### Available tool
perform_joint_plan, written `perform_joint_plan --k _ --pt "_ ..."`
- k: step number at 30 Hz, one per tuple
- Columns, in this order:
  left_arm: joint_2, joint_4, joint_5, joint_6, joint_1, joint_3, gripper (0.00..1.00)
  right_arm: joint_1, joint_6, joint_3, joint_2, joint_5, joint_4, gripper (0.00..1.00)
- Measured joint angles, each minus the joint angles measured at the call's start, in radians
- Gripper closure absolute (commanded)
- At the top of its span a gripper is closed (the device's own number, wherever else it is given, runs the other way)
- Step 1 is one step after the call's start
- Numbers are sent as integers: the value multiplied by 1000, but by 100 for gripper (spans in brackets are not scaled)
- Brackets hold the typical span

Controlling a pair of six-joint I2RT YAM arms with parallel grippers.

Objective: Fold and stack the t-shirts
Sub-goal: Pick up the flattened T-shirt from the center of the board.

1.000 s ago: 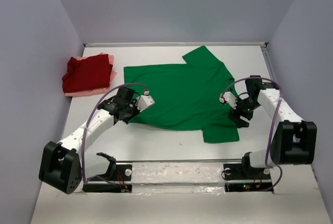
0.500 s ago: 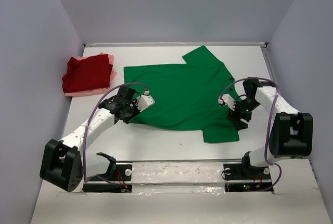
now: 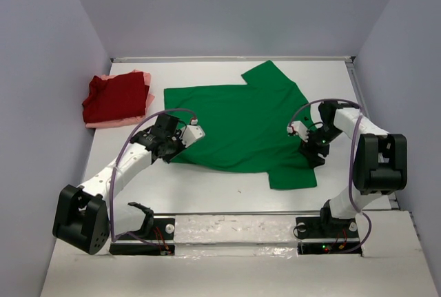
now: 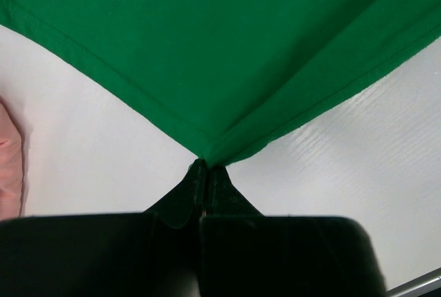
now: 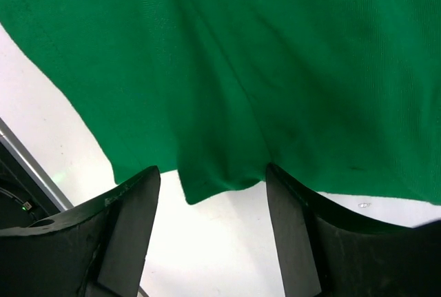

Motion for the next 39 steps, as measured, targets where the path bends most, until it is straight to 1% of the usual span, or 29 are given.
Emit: perform_joint_plan --k 1,2,4,6,7,8,9,12,14,15,19,25,32,39 --pt "0 0 0 0 0 1 100 0 1 0 6 1 7 38" --pt "0 0 0 0 0 3 100 0 2 0 11 2 11 43" --pt "0 0 0 0 0 6 100 0 8 0 14 5 20 48" --pt "0 0 0 0 0 6 100 0 12 0 16 8 29 55" --pt "0 0 0 0 0 6 100 0 14 0 16 11 31 61" --pt "0 0 0 0 0 6 100 0 17 0 17 15 36 64" --pt "0 0 0 0 0 6 100 0 20 0 18 17 42 71" --pt "0 0 2 0 0 6 100 0 28 0 21 24 53 81" --pt "0 0 2 0 0 6 100 -1 35 0 23 28 57 86" --pt "0 0 2 0 0 6 100 -2 37 0 23 31 59 91" --pt "0 -4 5 0 0 12 100 -4 51 0 23 43 60 99" --pt "-12 -7 7 0 0 28 100 -7 62 3 -1 51 37 100" --pt "-60 -18 14 0 0 45 100 -7 74 77 -118 21 -79 100" --pt "-119 -29 24 0 0 45 100 -7 85 114 -215 7 -180 100"
